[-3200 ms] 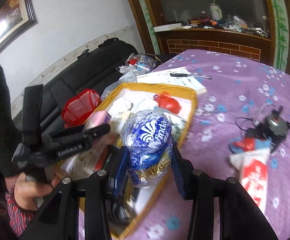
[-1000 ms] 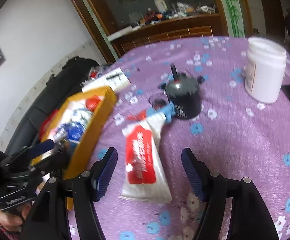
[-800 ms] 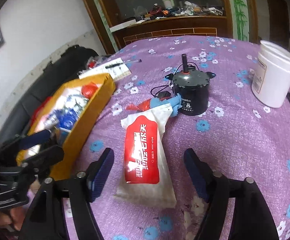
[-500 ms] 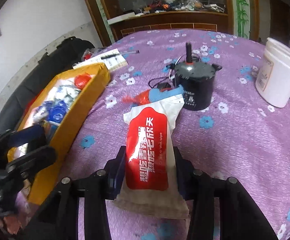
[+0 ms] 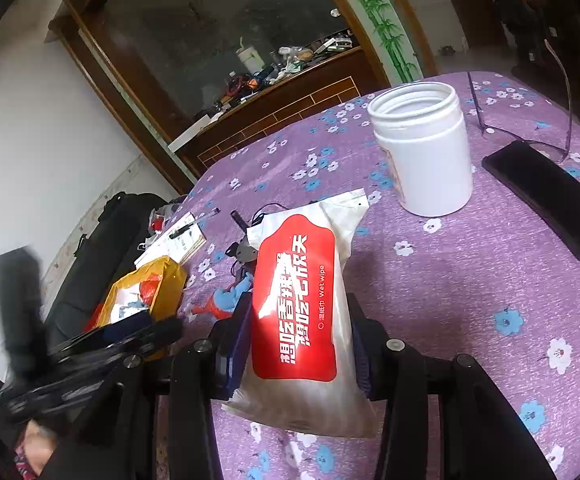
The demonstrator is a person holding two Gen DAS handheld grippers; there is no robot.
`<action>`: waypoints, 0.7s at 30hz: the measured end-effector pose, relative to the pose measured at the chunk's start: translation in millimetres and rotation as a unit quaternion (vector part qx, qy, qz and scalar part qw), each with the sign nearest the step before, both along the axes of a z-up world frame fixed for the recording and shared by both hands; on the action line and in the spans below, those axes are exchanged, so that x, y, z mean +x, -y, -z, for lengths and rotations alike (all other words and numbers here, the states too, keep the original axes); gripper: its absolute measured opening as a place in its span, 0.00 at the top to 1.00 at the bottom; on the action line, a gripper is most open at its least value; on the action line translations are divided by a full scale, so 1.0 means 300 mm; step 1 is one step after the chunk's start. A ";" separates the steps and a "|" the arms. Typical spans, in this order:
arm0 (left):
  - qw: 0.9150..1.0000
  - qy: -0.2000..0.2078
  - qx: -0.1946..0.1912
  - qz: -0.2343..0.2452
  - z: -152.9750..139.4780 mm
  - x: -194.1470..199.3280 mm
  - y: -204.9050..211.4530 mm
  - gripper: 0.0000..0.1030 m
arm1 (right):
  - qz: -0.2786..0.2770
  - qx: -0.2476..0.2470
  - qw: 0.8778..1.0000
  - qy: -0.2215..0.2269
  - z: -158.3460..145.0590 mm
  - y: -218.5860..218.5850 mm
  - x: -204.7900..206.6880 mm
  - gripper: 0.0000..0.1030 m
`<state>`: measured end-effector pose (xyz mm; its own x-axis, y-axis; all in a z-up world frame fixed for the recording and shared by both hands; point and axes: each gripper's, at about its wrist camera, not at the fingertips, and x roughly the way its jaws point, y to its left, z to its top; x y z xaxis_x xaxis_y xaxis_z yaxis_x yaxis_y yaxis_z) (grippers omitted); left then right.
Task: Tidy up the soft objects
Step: 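Grasp the white-red wet-wipe pack with the right gripper while the left grasps the red mesh bag, then lift both held items and carry them toward the tray with both grippers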
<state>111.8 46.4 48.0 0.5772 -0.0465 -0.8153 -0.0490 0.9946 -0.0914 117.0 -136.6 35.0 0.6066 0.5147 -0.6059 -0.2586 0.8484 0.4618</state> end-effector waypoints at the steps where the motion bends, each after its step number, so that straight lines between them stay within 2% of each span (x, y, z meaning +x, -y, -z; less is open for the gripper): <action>1: 1.000 0.002 0.008 -0.002 0.008 0.012 0.006 0.27 | -0.002 0.001 1.000 -0.001 0.001 -0.003 0.000 0.57; 6: 0.998 0.009 0.057 -0.027 0.053 0.072 0.040 0.27 | -0.009 0.004 1.000 0.000 -0.006 -0.008 -0.005 0.56; 9: 0.999 0.006 0.047 -0.017 0.096 0.087 0.053 0.27 | -0.010 0.005 1.000 -0.003 -0.007 -0.005 -0.003 0.56; 12: 0.999 0.018 0.027 -0.008 0.114 0.075 0.063 0.57 | -0.010 0.004 1.000 -0.003 -0.006 -0.008 -0.003 0.56; 15: 0.998 0.038 0.045 -0.004 0.099 0.036 0.096 0.64 | -0.011 0.004 1.000 -0.003 -0.006 -0.012 -0.002 0.56; 18: 0.998 0.056 0.026 0.006 0.074 -0.043 0.104 0.64 | -0.011 0.003 1.000 -0.003 -0.005 -0.013 -0.002 0.56; 21: 0.996 0.084 0.034 0.015 0.047 -0.118 0.109 0.64 | -0.014 -0.001 1.000 -0.002 -0.001 -0.016 -0.002 0.56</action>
